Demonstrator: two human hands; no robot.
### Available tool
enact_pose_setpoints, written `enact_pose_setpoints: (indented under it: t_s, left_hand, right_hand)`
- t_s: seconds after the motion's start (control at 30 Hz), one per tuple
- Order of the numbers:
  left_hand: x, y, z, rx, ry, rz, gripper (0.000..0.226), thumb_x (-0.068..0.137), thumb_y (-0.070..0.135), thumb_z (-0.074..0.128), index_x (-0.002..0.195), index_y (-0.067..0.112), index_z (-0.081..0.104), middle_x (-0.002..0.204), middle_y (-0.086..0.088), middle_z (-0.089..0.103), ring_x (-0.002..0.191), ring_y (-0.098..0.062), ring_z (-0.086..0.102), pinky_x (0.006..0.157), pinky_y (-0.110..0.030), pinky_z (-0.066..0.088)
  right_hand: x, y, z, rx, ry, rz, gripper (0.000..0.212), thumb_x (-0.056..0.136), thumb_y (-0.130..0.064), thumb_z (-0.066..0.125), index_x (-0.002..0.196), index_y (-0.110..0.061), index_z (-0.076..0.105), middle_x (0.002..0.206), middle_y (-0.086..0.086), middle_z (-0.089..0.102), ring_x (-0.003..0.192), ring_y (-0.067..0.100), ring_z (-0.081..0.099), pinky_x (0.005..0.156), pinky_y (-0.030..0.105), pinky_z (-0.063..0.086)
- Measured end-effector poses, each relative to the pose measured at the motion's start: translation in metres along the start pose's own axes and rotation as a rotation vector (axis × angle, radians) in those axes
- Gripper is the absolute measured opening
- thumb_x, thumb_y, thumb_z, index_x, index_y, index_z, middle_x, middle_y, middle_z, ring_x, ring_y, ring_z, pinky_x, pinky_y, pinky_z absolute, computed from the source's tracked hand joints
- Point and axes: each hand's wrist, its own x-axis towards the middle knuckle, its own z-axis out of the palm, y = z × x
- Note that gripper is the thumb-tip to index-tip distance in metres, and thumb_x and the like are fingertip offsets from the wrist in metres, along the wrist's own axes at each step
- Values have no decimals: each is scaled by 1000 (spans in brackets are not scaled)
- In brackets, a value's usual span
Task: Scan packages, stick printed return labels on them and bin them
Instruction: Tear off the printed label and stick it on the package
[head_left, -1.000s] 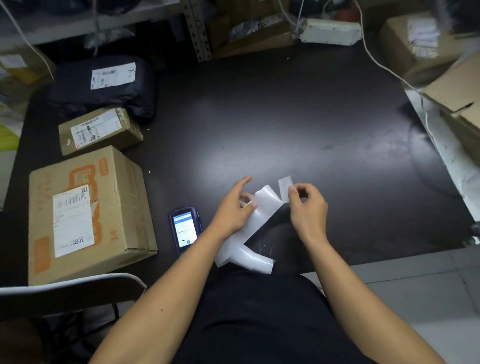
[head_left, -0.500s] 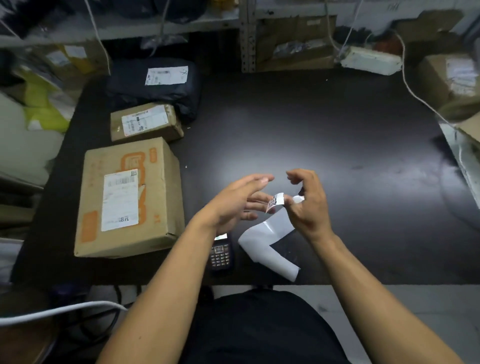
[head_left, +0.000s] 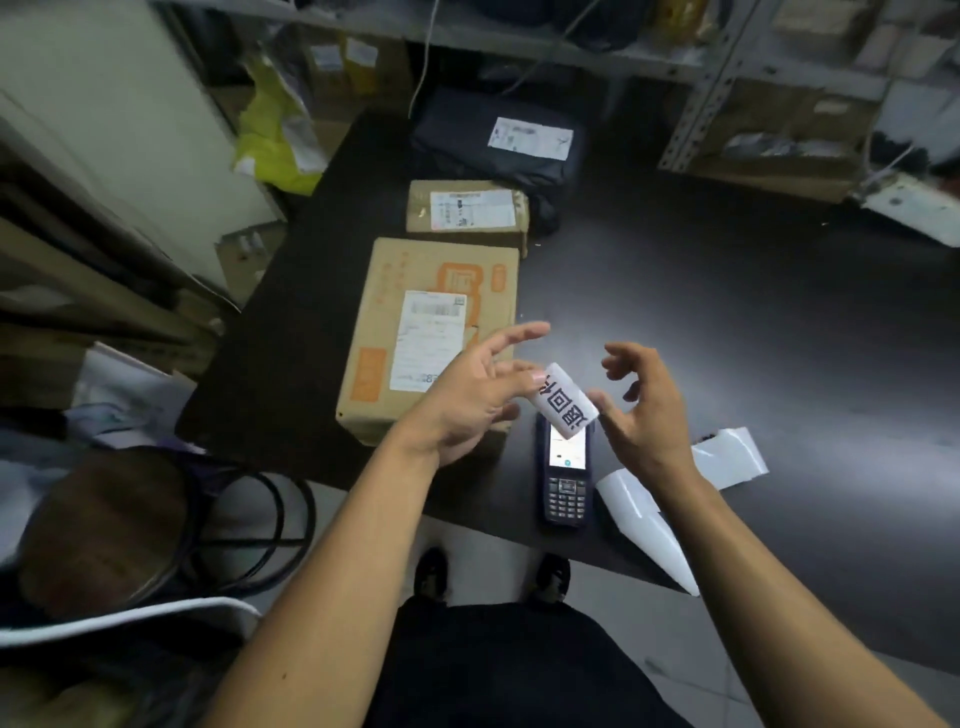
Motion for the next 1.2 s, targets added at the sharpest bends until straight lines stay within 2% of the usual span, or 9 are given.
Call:
enact_pose_setpoints:
  t_s: [0.23, 0.4, 0.5, 0.63, 0.77, 0.83, 0.97, 1.07, 1.2]
  left_hand:
    - [-17, 1, -57, -19, 295, 162, 40, 94, 5, 63, 118, 37, 59, 86, 1, 72, 80, -8, 61, 60, -19, 43]
    - [-28, 4, -88, 13, 250, 192, 41, 93, 2, 64, 119, 34, 58, 79, 8, 70, 71, -6, 56, 58, -20, 37]
    - [-30, 19, -101, 80, 156, 185, 49, 92, -1, 64, 127, 32, 54, 82, 3, 71, 72, -7, 61, 58, -16, 41]
    - [-24, 55, -112, 343, -93, 134, 77, 89, -1, 68, 150, 32, 35, 86, -4, 74, 83, -8, 70, 82, -23, 51]
    - [-5, 76, -119, 544, -145, 85, 84, 85, 8, 75, 151, 37, 32, 91, -1, 76, 100, -14, 70, 113, -48, 38]
    - [4, 78, -119, 548, -72, 97, 82, 83, 13, 78, 149, 37, 36, 103, 1, 73, 99, -15, 69, 111, -50, 41]
    - [13, 70, -114, 450, 72, 101, 72, 88, 28, 74, 148, 39, 36, 126, 6, 59, 113, -12, 63, 95, -35, 51]
    - [14, 56, -108, 371, 84, 36, 67, 89, 29, 71, 147, 38, 37, 122, 3, 68, 112, -10, 63, 82, -27, 46]
    - [22, 44, -106, 187, 227, 98, 55, 92, 12, 68, 135, 36, 45, 98, 1, 76, 86, -6, 66, 70, -23, 43]
  right_hand:
    - [-4, -78, 57, 438, -58, 202, 15, 97, -35, 55, 108, -24, 56, 90, -3, 67, 77, -1, 64, 63, 19, 50]
    - [-1, -105, 83, 475, -54, 242, 23, 92, -8, 66, 112, -18, 58, 86, 5, 67, 74, 3, 62, 66, 19, 49]
    - [5, -115, 86, 487, -100, 255, 23, 91, -24, 68, 113, -25, 60, 96, 3, 67, 86, 7, 63, 72, 21, 49]
    - [21, -128, 80, 394, -286, 234, 28, 86, -42, 69, 112, -32, 64, 103, -1, 70, 98, 14, 65, 84, 25, 52]
    - [41, -127, 72, 294, -294, 231, 16, 89, -35, 71, 85, -19, 70, 86, 4, 73, 82, 21, 65, 78, 41, 50]
    - [51, -124, 69, 302, -284, 224, 15, 91, -28, 69, 82, -15, 68, 84, 11, 71, 76, 20, 62, 77, 42, 51]
    - [67, -124, 67, 486, -154, 298, 12, 95, -20, 64, 86, -13, 66, 72, -5, 64, 64, 5, 50, 58, 18, 40]
    - [73, -124, 74, 703, -91, 388, 5, 95, -18, 64, 92, -14, 67, 81, -4, 67, 67, 7, 52, 53, 17, 35]
    - [74, -119, 83, 745, -100, 484, 5, 94, -20, 64, 90, -17, 66, 86, 1, 68, 72, 7, 56, 57, 20, 36]
